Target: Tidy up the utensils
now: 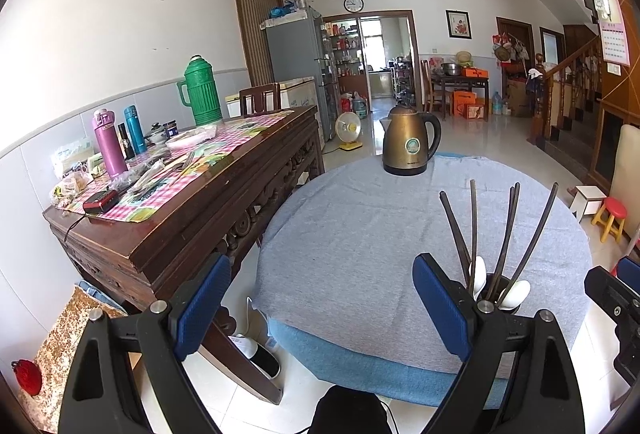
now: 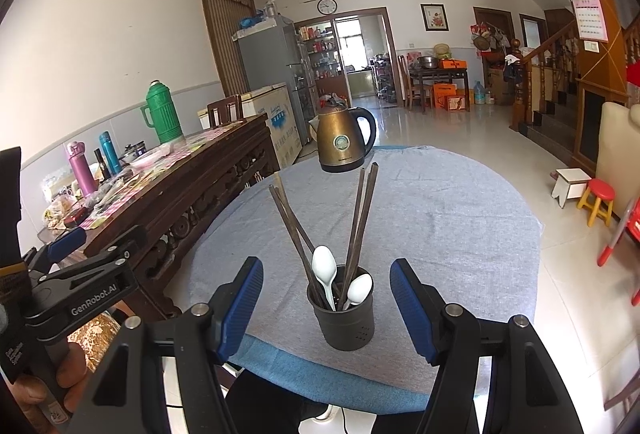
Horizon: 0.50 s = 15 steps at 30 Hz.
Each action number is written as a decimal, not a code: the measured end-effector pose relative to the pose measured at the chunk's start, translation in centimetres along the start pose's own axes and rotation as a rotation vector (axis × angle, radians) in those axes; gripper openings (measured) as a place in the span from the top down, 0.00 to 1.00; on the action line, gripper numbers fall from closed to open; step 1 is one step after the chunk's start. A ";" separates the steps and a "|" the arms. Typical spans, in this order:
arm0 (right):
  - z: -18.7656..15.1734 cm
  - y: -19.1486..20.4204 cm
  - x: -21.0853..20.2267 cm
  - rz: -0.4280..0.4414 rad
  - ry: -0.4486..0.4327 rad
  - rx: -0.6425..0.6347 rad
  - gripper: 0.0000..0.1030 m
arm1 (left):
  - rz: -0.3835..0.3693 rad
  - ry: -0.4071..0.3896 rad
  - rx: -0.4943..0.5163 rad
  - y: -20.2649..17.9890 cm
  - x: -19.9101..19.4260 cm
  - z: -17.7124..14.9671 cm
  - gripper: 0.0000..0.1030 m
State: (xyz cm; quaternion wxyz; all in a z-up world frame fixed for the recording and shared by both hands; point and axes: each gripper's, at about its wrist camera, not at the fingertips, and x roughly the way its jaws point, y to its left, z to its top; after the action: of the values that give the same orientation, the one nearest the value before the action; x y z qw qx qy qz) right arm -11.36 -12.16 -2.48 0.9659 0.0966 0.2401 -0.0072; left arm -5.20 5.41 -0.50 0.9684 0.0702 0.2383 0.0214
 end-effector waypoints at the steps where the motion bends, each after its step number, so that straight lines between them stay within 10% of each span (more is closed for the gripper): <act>1: 0.0 0.1 0.0 -0.001 0.000 -0.003 0.32 | -0.001 0.000 -0.001 0.1 0.0 0.0 0.10; 15: 0.5 0.4 -0.5 -0.003 -0.009 -0.012 0.32 | -0.001 -0.013 -0.002 1.1 -0.5 0.1 0.10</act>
State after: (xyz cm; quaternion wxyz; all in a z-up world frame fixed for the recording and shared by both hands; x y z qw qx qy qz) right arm -11.57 -11.89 -1.79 0.9675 0.0906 0.2358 -0.0078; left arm -5.66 6.46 -0.05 0.9700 0.0695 0.2322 0.0208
